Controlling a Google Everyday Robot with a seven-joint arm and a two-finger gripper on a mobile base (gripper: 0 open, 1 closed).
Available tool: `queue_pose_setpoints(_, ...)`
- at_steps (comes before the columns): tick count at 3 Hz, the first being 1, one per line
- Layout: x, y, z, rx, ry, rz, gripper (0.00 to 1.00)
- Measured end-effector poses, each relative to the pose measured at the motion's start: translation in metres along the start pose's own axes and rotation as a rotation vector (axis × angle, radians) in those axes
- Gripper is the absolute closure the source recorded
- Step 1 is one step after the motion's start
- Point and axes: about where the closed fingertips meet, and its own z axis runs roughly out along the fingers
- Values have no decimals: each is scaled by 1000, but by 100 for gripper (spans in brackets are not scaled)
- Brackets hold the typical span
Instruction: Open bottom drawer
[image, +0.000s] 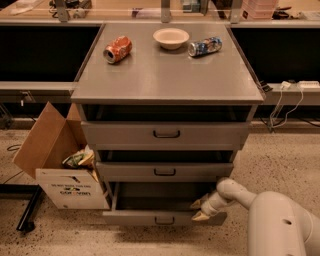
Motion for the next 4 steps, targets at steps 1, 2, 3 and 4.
queue_pose_setpoints(1, 1, 7, -2, 3, -26, 14, 67)
queue_pose_setpoints(2, 1, 7, -2, 3, -26, 14, 44)
queue_pose_setpoints(3, 1, 7, -2, 3, -26, 14, 21)
queue_pose_setpoints(4, 1, 7, -2, 3, -26, 14, 0)
